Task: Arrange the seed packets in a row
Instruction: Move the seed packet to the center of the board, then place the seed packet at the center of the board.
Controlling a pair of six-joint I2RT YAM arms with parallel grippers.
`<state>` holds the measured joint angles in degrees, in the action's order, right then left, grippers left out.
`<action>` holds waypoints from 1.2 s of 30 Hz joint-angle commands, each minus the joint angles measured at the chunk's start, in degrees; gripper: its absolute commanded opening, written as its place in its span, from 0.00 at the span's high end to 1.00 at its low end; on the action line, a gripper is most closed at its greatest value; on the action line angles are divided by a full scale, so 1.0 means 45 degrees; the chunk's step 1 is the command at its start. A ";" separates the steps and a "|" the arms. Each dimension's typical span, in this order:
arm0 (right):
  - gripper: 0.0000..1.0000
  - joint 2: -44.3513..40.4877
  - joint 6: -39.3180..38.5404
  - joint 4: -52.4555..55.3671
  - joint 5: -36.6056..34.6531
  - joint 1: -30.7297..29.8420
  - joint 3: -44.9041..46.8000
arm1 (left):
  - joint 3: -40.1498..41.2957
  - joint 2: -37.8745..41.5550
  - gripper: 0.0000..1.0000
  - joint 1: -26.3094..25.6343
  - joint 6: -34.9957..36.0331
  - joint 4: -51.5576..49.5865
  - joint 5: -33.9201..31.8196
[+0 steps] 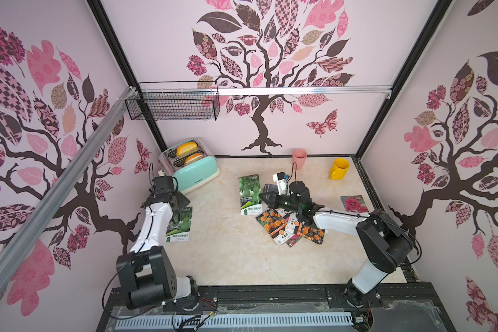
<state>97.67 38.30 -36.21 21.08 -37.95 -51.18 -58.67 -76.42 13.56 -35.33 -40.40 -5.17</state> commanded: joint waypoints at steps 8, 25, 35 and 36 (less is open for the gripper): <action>1.00 0.3645 0.5176 -0.3220 -0.1697 -0.2891 -0.1236 | 0.0530 0.0808 0.22 0.0014 0.0021 -0.0456 0.0691; 1.00 0.7661 0.7385 -0.2040 -0.0709 -0.3830 -0.4890 | 0.1088 0.0728 0.22 0.0014 0.0079 -0.0047 0.0587; 1.00 0.8504 0.7328 -0.1477 -0.0657 -0.4067 -0.5932 | 0.1184 0.0654 0.22 0.0006 0.0034 0.0064 0.0582; 1.00 0.8539 0.7327 -0.1466 -0.0680 -0.4068 -0.5987 | 0.1191 0.0623 0.22 0.0013 0.0013 0.0090 0.0598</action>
<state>134.76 70.91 -43.92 17.82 -56.21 -76.16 -53.45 -73.71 13.56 -35.57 -41.15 -2.46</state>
